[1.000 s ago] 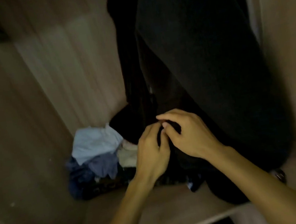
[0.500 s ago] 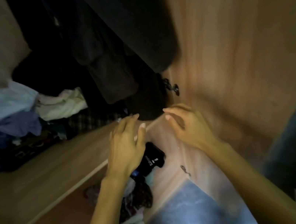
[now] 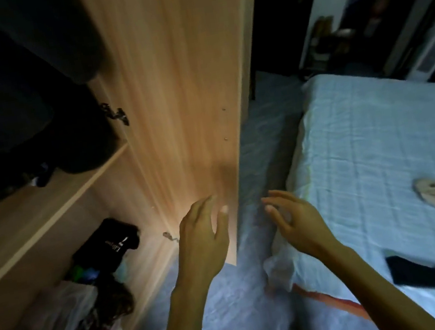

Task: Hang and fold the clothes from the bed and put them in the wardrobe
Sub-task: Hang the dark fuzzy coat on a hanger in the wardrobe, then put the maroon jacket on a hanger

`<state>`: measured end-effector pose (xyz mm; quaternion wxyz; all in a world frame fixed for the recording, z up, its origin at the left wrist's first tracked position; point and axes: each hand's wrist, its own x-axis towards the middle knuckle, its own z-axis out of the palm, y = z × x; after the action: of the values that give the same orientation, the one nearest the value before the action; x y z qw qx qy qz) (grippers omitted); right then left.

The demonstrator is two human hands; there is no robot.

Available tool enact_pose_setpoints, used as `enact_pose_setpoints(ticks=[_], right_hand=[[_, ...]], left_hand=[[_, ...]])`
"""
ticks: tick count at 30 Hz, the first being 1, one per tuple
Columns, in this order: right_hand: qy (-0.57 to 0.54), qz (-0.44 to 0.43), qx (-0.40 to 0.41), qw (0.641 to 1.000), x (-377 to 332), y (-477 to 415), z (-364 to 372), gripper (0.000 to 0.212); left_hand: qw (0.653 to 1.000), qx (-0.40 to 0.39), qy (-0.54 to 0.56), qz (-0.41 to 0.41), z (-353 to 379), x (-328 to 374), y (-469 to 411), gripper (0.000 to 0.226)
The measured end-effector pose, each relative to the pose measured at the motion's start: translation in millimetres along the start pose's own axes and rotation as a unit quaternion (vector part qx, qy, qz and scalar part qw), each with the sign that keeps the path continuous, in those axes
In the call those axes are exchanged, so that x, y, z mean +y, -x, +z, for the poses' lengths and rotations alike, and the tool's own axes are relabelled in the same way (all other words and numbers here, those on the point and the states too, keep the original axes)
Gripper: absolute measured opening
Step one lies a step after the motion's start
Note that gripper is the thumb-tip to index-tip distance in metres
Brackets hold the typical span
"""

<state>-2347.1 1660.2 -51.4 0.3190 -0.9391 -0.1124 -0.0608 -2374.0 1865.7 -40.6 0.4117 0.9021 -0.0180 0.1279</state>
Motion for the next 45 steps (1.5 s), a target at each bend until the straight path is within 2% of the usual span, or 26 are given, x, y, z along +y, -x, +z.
enact_pose_setpoints(ticks=[4,10,14,20,26,35,42,45], right_hand=[[0.000,0.029,0.061,0.998,44,30,-50,0.039],[-0.019,0.103,0.152,0.983,150,105,-137,0.033],[-0.027,0.154,0.199,0.968,229,169,-198,0.028],[-0.030,0.235,0.281,0.930,337,268,-289,0.026],[-0.044,0.296,0.328,0.896,411,328,-337,0.023],[-0.044,0.369,0.343,0.863,500,361,-369,0.022],[0.002,0.400,0.284,0.871,590,338,-425,0.023],[0.004,0.401,0.284,0.871,630,321,-451,0.023]], left_hand=[[0.997,-0.063,0.000,0.051,51,55,-7,0.051],[0.979,-0.163,0.025,0.121,168,165,12,0.049],[0.967,-0.206,0.046,0.144,260,242,46,0.037],[0.920,-0.320,0.053,0.220,386,358,106,0.037],[0.886,-0.372,0.032,0.273,470,429,133,0.037],[0.854,-0.434,0.026,0.285,592,474,131,0.040],[0.847,-0.456,0.066,0.264,699,515,98,0.040],[0.842,-0.466,0.073,0.262,744,535,76,0.041]])
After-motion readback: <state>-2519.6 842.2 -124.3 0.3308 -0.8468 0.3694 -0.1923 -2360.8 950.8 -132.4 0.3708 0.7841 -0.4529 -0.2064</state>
